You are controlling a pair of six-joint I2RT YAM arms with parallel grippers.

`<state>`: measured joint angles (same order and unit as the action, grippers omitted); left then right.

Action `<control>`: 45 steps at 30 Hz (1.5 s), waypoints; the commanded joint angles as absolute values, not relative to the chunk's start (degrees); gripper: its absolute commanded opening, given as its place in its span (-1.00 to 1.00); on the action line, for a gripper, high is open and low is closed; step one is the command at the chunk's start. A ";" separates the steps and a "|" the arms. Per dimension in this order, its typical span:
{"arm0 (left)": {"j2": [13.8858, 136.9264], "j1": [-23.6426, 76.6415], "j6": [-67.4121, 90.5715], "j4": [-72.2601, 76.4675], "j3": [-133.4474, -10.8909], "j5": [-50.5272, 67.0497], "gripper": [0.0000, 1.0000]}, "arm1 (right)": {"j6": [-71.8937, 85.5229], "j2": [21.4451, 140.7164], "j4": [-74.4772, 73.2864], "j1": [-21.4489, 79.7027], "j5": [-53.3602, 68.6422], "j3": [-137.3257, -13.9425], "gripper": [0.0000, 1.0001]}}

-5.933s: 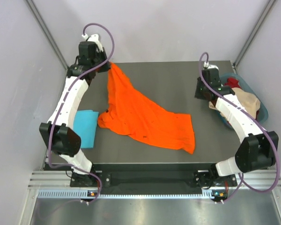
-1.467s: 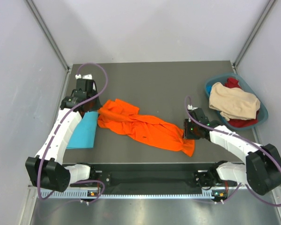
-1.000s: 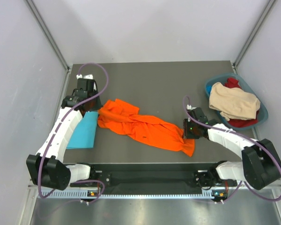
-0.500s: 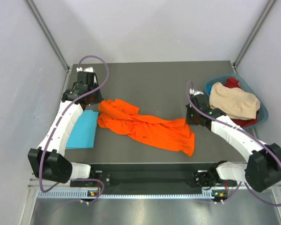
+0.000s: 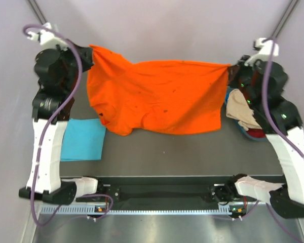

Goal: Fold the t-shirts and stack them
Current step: Flatten the tshirt out

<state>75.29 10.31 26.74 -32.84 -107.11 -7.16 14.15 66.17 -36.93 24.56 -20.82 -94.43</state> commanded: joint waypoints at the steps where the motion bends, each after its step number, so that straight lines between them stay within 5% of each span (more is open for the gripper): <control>1: 66.99 10.37 31.72 -21.89 -104.07 -3.96 -1.00 | 10.02 58.48 -38.67 24.17 -21.62 -96.51 -1.00; 10: 54.15 10.37 36.29 -19.42 -105.20 2.45 -1.00 | 16.17 40.71 -43.41 24.26 -17.41 -98.43 -1.00; 20: 50.62 10.37 35.25 -17.84 -108.90 8.00 -1.00 | 18.37 39.81 -44.48 24.26 -11.86 -101.08 -1.00; 31: 60.72 10.37 21.63 -10.29 -89.30 6.26 -1.00 | 12.57 53.77 -32.00 24.17 -14.41 -92.81 -1.00; 45: 74.01 10.28 11.34 -1.32 -101.60 -1.76 -1.00 | 10.11 73.56 -34.01 19.95 -17.23 -112.84 -1.00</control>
